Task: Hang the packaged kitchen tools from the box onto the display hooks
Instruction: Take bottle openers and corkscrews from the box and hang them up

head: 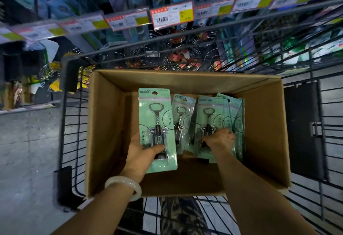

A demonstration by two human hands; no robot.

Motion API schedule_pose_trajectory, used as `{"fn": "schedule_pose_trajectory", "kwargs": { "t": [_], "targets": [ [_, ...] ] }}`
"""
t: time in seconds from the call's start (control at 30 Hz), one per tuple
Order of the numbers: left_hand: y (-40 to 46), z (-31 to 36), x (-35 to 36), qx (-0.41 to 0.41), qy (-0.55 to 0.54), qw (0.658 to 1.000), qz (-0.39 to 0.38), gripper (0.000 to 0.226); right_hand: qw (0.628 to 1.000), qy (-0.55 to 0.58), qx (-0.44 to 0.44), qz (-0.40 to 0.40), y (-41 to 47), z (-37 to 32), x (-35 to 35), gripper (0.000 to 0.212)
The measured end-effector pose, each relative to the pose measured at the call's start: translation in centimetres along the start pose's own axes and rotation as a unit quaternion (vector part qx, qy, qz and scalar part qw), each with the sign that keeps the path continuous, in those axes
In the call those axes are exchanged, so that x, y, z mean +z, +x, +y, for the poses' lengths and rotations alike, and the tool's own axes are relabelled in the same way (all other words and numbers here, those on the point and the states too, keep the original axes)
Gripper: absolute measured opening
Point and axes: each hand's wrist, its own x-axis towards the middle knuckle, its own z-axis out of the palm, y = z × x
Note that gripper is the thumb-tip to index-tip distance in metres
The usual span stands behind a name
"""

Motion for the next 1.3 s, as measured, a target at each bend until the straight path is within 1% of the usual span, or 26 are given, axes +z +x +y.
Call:
{"fn": "schedule_pose_trajectory", "kwargs": {
  "t": [0.07,0.13,0.27,0.33,0.37,0.47,0.5,0.6,0.63,0.7,0.73,0.8,0.83,0.9,0.93,1.07,1.17,1.2,1.27,1.3],
  "targets": [
    [-0.3,-0.1,-0.3,0.007,0.001,1.000,0.004,0.044,1.000,-0.009,0.012,0.006,-0.4,0.7,-0.1,0.101],
    [-0.5,-0.2,-0.6,0.014,0.009,1.000,0.005,0.043,1.000,0.013,0.015,0.014,-0.9,1.5,0.0,0.100],
    [-0.9,-0.7,-1.5,0.025,0.018,1.000,-0.004,0.052,0.993,0.117,-0.023,0.008,-2.5,2.6,0.1,0.098],
    [-1.1,-0.9,-2.1,0.032,0.018,0.999,-0.008,0.056,0.988,0.147,-0.038,0.011,-3.9,2.7,-0.5,0.100],
    [-1.3,-1.0,-2.5,0.039,0.017,0.999,-0.012,0.056,0.985,0.165,-0.043,0.014,-4.7,2.8,-0.8,0.098],
    [-2.4,-1.1,-3.9,0.071,0.009,0.997,-0.018,0.057,0.967,0.239,-0.085,0.025,-8.0,3.0,-1.9,0.077],
    [-2.9,-1.1,-4.4,0.087,0.002,0.996,-0.024,0.058,0.960,0.262,-0.098,0.023,-9.2,3.2,-2.1,0.075],
    [-4.5,-1.6,-6.8,0.130,-0.009,0.991,-0.027,0.060,0.933,0.322,-0.163,0.014,-14.1,3.3,-2.3,0.083],
    [-5.0,-1.9,-7.9,0.158,0.001,0.987,-0.019,0.064,0.925,0.329,-0.187,0.017,-15.3,3.3,-2.0,0.087],
    [-6.4,-2.2,-10.3,0.213,0.006,0.977,-0.003,0.075,0.914,0.329,-0.234,0.026,-18.5,2.7,-1.5,0.092],
    [-7.0,-2.3,-11.7,0.215,-0.019,0.976,-0.001,0.076,0.906,0.330,-0.264,0.033,-20.4,2.1,-1.2,0.093],
    [-8.2,-2.4,-14.7,0.198,-0.082,0.977,0.001,0.061,0.893,0.324,-0.309,0.038,-24.3,0.4,-0.3,0.097],
    [-9.0,-2.3,-16.2,0.207,-0.102,0.973,0.010,0.055,0.883,0.326,-0.336,0.039,-26.0,-0.4,0.3,0.098],
    [-10.1,-2.7,-19.9,0.231,-0.133,0.963,0.033,0.058,0.866,0.316,-0.385,0.048,-30.0,-2.0,1.7,0.096],
    [-10.7,-3.1,-21.8,0.231,-0.149,0.961,0.040,0.060,0.861,0.307,-0.404,0.046,-32.1,-2.8,2.5,0.094],
    [-13.6,-5.5,-30.2,0.265,-0.193,0.940,0.093,0.063,0.824,0.286,-0.488,0.018,-39.9,-5.6,6.8,0.083],
    [-15.8,-7.6,-36.3,0.286,-0.207,0.924,0.145,0.064,0.795,0.268,-0.544,-0.020,-45.7,-7.5,10.5,0.084],
    [-16.5,-8.4,-38.3,0.286,-0.218,0.919,0.160,0.067,0.788,0.260,-0.557,-0.031,-47.6,-8.2,11.7,0.084],
    [-18.0,-9.6,-41.9,0.285,-0.235,0.912,0.180,0.081,0.771,0.246,-0.586,-0.047,-50.8,-9.5,13.9,0.087],
    [-18.7,-10.0,-43.5,0.293,-0.243,0.904,0.195,0.083,0.761,0.243,-0.599,-0.057,-52.4,-10.2,14.8,0.089]
  ]
}}
